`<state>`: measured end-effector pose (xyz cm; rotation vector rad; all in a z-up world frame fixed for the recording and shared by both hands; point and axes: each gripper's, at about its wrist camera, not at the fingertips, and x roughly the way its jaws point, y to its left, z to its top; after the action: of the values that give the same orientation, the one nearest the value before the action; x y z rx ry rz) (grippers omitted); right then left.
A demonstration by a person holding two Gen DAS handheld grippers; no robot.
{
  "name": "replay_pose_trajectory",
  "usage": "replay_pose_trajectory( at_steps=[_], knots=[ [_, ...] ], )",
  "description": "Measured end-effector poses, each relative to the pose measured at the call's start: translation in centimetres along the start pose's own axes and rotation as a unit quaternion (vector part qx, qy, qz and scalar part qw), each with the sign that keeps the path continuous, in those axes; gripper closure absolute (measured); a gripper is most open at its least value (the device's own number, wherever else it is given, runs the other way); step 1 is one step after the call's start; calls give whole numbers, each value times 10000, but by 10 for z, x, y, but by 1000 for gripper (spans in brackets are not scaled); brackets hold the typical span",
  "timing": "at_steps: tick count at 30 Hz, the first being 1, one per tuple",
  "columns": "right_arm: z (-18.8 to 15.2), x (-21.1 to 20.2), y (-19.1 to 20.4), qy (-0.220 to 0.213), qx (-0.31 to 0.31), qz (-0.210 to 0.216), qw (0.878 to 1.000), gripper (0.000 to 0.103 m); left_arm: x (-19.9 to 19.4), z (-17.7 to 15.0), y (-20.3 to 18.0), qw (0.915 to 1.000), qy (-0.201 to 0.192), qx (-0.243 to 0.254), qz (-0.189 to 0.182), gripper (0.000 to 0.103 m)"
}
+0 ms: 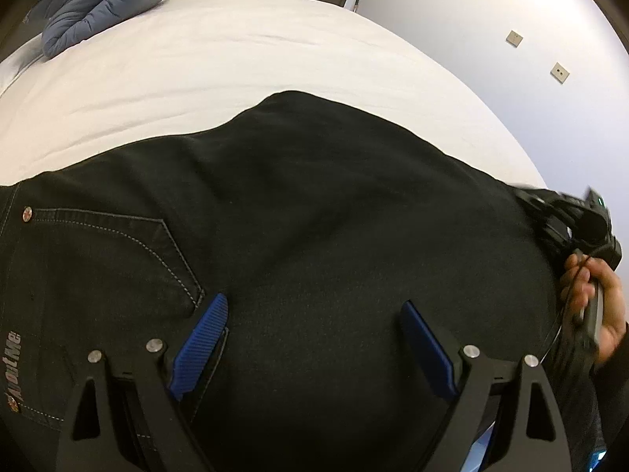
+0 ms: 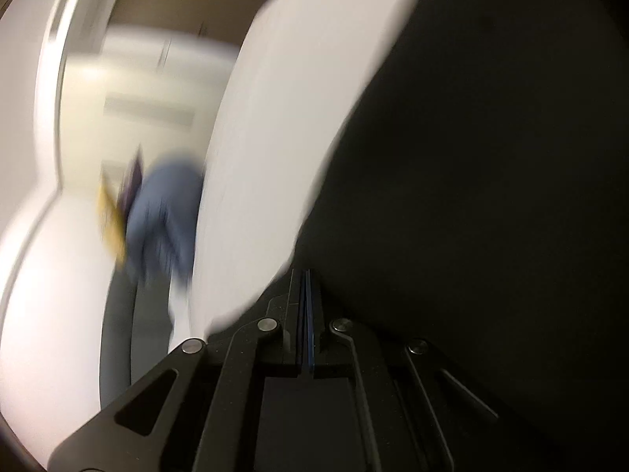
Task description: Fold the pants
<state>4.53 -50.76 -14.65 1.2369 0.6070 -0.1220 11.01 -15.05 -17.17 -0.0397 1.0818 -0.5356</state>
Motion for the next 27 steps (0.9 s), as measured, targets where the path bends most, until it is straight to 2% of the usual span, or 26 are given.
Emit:
replay_pose_trajectory(
  at_steps=[3,4,5,6,8,9,11,12,13,15,17,18,20,21,22,23,24,25,26,27],
  knots=[
    [54,-59,-32,-737,208,-176,9969,103,-4,0,6,10000,-27,-43,-46,13],
    [64,-73,-32,-956,142,-410,9945,103,-4,-1,7,10000,-34,-30,-32,13],
    [72,-88,-32,-1211,140,-691,9901,97,-9,-3,13,10000,-44,-22,-27,13],
    [76,-103,-37,-1434,296,-770,9862,96,-11,0,14,10000,-58,-28,-25,13],
    [75,-126,-43,-1659,701,-356,9830,96,-15,3,17,9999,-68,-122,-5,13],
    [67,-128,-35,-1614,590,-167,9850,96,-17,3,15,9998,-47,-204,27,13],
    [45,-119,-9,-1225,196,130,9922,96,-28,8,12,9993,-93,-346,57,13],
    [28,-106,6,-899,-16,470,9948,96,-38,11,9,9990,-216,-386,-26,13],
    [5,-84,22,-508,-151,831,9951,96,-45,16,3,9987,-303,-390,-120,13],
    [-37,-30,44,459,-345,1171,9915,96,-45,27,-13,9977,-352,-318,-485,13],
    [-77,25,49,1248,-376,1085,9855,96,-32,39,-32,9962,-289,-187,-796,13],
    [-86,39,45,1498,-314,991,9832,96,-22,46,-44,9945,-239,-106,-1016,14],
    [-100,64,31,1823,-162,932,9787,96,0,56,-63,9902,-198,43,-1379,16],
    [-105,70,17,1827,-127,656,9809,102,16,61,-71,9883,-81,57,-1520,18],
    [-104,70,7,1794,-47,609,9819,103,33,67,-73,9871,72,10,-1601,27],
    [-105,71,-1,1739,63,754,9819,103,47,72,-72,9867,197,-73,-1612,36],
    [-100,65,-6,1569,111,745,9847,103,58,78,-66,9866,223,-194,-1601,41],
    [-101,64,-8,1421,65,605,9880,103,62,83,-55,9857,171,-317,-1644,54],
    [-98,64,-13,1276,64,532,9904,103,67,86,-43,9844,192,-466,-1687,81],
    [-93,59,-22,1120,192,543,9920,103,71,86,-28,9833,275,-640,-1680,99]
  ],
)
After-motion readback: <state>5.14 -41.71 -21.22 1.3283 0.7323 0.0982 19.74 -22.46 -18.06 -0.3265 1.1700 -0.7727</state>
